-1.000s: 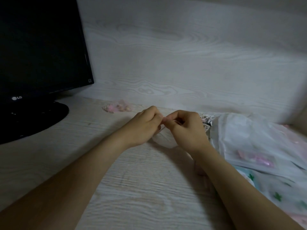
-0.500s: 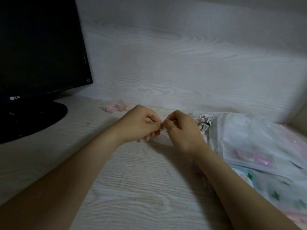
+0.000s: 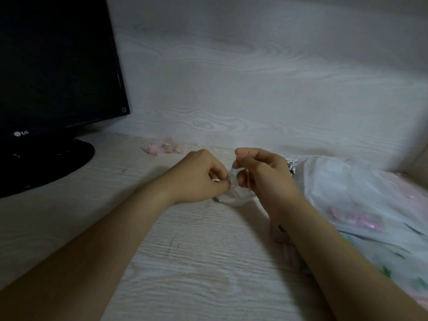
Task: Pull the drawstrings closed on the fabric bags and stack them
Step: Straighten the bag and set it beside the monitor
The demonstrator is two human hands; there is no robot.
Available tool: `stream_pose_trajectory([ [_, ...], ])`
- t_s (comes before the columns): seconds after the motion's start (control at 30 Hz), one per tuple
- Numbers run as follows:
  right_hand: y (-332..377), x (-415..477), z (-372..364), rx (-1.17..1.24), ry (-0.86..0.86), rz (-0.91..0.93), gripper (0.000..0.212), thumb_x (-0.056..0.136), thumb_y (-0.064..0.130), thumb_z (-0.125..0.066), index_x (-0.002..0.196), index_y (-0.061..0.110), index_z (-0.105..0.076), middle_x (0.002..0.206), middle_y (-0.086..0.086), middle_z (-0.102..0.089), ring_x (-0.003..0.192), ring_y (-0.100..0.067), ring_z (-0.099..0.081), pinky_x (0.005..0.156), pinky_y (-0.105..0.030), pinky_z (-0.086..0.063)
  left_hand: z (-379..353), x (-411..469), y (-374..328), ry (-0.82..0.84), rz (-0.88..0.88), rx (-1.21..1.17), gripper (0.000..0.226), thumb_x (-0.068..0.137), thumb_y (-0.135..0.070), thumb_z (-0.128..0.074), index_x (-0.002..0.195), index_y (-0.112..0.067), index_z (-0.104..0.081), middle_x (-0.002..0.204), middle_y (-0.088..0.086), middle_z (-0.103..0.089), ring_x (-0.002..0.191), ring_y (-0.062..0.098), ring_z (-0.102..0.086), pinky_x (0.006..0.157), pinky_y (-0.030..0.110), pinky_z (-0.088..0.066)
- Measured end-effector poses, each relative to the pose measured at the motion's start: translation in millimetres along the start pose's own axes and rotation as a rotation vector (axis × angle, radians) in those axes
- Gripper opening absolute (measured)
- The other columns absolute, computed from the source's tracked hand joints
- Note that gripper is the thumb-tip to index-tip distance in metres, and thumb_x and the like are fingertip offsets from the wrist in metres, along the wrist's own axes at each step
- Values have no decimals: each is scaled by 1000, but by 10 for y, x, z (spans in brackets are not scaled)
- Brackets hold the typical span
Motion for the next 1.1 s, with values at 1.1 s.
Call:
stream_pose_trajectory([
  [1.1,213,-129,-439,-1290,171,644,30,77,29,-52,85,20,-80,76,-7,-67,71,-27,-62,63,-39,-49,29,41,269,-86,295,-409,18,80,-3,-78,93,-14,-84,95,7,-80,88,11,-70,80,25,-54],
])
Point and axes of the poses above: each hand's wrist, its own x-axis towards the middle knuckle, its own z-axis out of the back of the hand, y = z × x, the point moved 9 cm from there along x, towards the middle knuckle
